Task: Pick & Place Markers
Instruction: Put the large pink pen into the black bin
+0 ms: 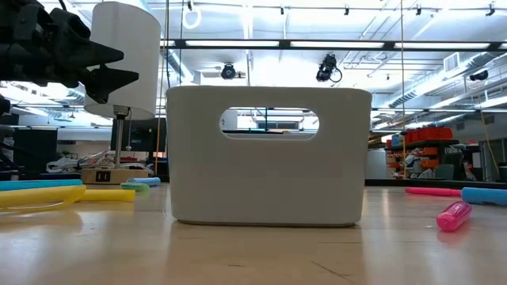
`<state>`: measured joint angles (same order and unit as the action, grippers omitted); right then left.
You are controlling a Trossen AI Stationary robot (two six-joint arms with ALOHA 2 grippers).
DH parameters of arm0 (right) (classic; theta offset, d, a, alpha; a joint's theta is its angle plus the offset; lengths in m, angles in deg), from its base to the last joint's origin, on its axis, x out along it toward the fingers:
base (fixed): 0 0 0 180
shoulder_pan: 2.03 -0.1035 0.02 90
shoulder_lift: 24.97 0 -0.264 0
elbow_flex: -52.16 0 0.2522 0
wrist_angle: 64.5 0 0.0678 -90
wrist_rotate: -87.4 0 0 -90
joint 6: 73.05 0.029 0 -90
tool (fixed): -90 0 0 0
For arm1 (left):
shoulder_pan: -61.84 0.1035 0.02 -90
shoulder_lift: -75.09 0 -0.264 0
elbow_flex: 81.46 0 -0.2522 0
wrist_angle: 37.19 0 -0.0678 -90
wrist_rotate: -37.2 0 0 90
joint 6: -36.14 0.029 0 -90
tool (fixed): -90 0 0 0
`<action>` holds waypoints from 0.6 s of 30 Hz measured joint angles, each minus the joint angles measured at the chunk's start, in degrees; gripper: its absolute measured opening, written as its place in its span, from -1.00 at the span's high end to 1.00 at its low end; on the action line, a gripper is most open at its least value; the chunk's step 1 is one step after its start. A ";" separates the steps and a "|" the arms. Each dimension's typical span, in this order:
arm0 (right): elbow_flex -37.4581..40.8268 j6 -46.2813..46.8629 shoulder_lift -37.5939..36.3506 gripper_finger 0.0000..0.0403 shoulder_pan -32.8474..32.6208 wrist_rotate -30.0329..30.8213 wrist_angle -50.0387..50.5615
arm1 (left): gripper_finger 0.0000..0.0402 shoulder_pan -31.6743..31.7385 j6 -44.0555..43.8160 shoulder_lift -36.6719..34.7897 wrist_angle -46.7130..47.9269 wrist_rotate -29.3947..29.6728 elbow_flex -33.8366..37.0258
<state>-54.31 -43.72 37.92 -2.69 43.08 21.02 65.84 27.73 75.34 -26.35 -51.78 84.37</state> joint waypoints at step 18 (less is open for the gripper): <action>-9.46 8.39 12.69 -0.27 15.26 -22.88 18.04 | -0.44 -0.01 0.00 0.00 0.02 0.00 0.00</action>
<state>-63.77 -35.34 50.62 12.57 20.21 39.06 65.83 27.73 75.34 -26.32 -51.78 84.37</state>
